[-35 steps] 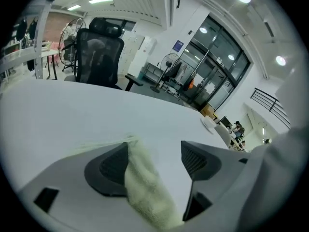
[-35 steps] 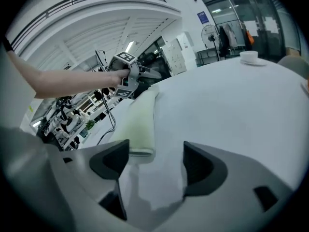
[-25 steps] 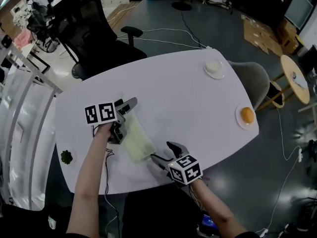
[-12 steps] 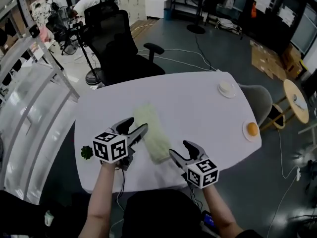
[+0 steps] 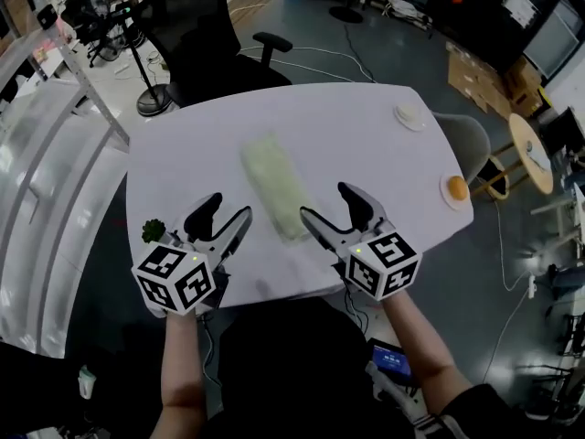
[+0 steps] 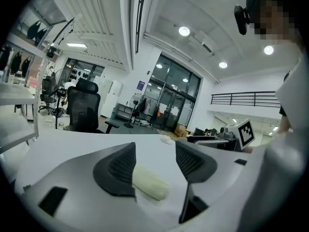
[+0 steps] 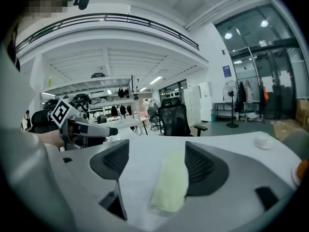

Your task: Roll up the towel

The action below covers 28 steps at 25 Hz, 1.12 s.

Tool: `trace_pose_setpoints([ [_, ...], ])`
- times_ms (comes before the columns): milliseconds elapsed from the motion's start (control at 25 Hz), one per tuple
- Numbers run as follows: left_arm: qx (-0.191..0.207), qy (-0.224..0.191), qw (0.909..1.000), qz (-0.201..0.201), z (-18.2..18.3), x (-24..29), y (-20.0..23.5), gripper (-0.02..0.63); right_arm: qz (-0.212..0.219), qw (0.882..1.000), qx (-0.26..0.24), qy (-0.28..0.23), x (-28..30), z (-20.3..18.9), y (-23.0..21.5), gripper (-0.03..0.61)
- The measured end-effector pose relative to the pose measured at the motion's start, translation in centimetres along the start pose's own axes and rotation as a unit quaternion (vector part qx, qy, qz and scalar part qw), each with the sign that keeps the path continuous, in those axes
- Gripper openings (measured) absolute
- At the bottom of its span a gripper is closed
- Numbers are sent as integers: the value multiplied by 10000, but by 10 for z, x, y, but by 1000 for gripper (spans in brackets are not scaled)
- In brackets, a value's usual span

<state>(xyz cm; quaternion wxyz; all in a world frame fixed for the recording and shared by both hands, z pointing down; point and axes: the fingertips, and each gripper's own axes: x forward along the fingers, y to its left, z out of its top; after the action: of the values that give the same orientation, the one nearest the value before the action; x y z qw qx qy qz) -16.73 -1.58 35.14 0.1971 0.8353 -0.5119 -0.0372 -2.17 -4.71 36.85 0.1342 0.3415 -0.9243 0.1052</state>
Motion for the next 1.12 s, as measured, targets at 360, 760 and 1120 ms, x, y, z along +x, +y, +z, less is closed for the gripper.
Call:
trace_pose_setpoints([
  [360,171,-150,9986,468,-10,-32,-2,159,481,9967,-631,153,-1,-2,21,136],
  [760,149,-365,9948,934,-28,-18,-4,14,367,9961,-771,223,1,-23,-16,8],
  [1120,494,-244,9955,769,-34,14,-17,12,330,9954,-849,289,6,-31,-36,8],
])
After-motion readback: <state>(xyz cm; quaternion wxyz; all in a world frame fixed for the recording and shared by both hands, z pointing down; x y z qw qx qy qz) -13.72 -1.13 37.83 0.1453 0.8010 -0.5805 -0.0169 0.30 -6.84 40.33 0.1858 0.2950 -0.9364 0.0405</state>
